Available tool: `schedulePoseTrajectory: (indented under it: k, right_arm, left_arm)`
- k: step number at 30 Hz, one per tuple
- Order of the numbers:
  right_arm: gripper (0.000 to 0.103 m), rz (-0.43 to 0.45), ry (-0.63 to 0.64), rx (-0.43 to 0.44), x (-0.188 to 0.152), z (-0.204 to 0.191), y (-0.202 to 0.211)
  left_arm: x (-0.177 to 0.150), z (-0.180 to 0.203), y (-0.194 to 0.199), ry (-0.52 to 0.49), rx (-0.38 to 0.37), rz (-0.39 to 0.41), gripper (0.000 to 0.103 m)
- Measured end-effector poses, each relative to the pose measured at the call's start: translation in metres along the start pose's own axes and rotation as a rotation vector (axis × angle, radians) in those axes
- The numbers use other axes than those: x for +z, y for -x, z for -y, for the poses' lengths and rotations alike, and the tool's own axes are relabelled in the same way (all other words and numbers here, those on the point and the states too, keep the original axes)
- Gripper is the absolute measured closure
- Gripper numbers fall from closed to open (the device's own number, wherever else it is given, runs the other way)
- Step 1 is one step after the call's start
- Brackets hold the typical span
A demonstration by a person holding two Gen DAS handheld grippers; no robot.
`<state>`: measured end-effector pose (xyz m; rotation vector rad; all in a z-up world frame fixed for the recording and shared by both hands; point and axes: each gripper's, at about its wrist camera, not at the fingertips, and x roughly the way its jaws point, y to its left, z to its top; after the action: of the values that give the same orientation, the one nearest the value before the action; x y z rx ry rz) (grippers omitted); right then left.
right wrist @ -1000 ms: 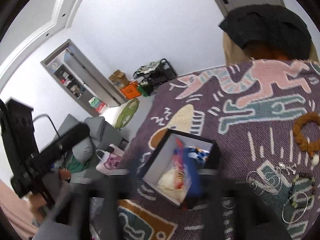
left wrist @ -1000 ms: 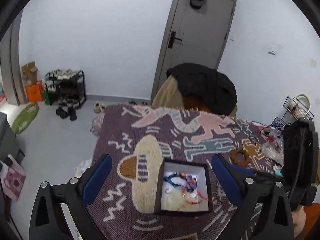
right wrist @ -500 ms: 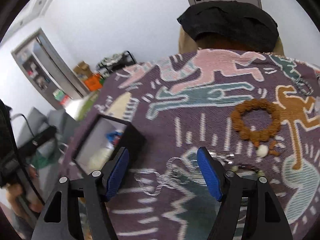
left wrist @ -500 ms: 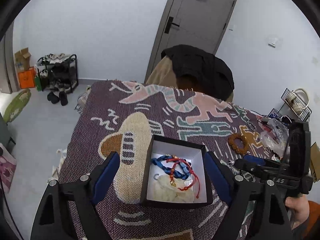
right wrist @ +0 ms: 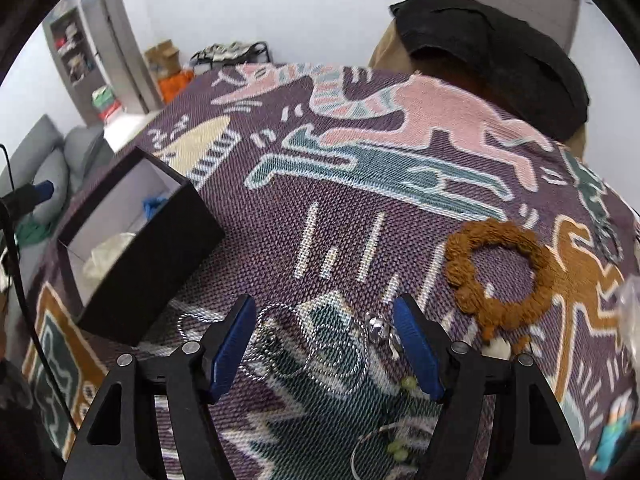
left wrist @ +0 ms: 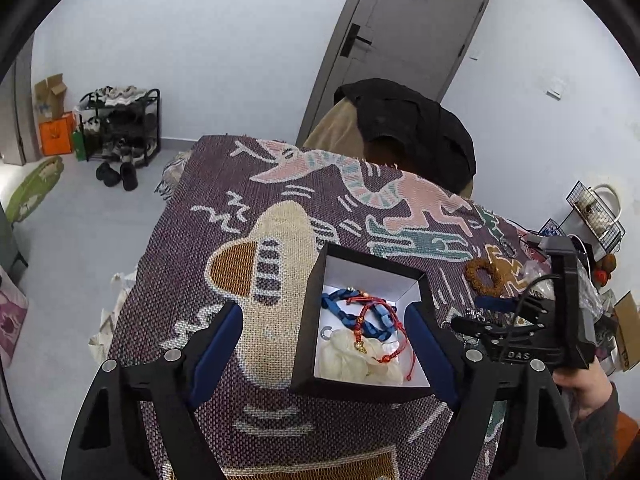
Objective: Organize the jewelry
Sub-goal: 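Lower the right tool onto the silver chains and close it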
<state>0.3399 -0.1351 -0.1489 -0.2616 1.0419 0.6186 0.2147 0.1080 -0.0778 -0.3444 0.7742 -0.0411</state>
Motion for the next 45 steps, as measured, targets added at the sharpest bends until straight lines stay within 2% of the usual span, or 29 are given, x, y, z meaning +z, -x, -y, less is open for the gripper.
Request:
schedulePoseTrajectory:
  k: [4,9,15,20,26,28,29,31,32,36,40,41,45]
  right_arm:
    - [0.031,-0.033,0.037,0.006,-0.005,-0.001,-0.009]
    - [0.031,-0.065,0.066,0.063,-0.018,-0.004,-0.002]
    - [0.029,-0.095,0.143,-0.013,-0.03,-0.018,0.002]
    - [0.029,-0.097,0.149,-0.08,-0.033,-0.012,0.007]
    - [0.029,-0.093,0.14,-0.067,-0.038,-0.003,0.011]
    - [0.034,-0.087,0.151,-0.064,-0.039,-0.004,0.012]
    - [0.04,-0.083,0.157,-0.066,-0.04,-0.004,0.015]
    - [0.058,-0.08,0.165,-0.079,-0.041,-0.005,0.018]
    - [0.071,-0.081,0.169,-0.096,-0.041,-0.004,0.019]
    - [0.074,-0.08,0.184,-0.105,-0.041,-0.004,0.019]
    - [0.075,-0.055,0.166,-0.079,-0.039,-0.007,0.025]
    - [0.083,-0.046,0.164,-0.076,-0.038,-0.008,0.027]
    - [0.083,0.005,0.159,-0.069,-0.029,-0.014,0.045]
  left_arm:
    - [-0.002,-0.002,0.0,-0.001,-0.004,-0.004,0.019]
    - [-0.004,-0.004,-0.001,0.011,-0.01,-0.008,0.019]
    - [-0.008,0.0,-0.003,0.009,-0.028,-0.016,0.019]
    - [-0.012,0.003,-0.001,-0.002,-0.029,-0.02,0.019]
    - [-0.013,0.0,0.0,0.012,-0.032,-0.018,0.019]
    - [-0.014,0.001,0.001,0.011,-0.035,-0.019,0.019]
    - [-0.014,0.002,0.001,0.008,-0.036,-0.019,0.019]
    - [-0.015,0.002,0.0,0.004,-0.036,-0.021,0.019]
    - [-0.015,0.003,0.0,0.005,-0.038,-0.022,0.019]
    - [-0.015,0.004,0.001,0.009,-0.045,-0.02,0.019]
    - [-0.015,0.004,0.002,0.006,-0.045,-0.019,0.019]
    - [-0.015,0.004,0.003,0.006,-0.043,-0.018,0.019]
    - [-0.013,0.0,0.006,0.015,-0.037,-0.008,0.019]
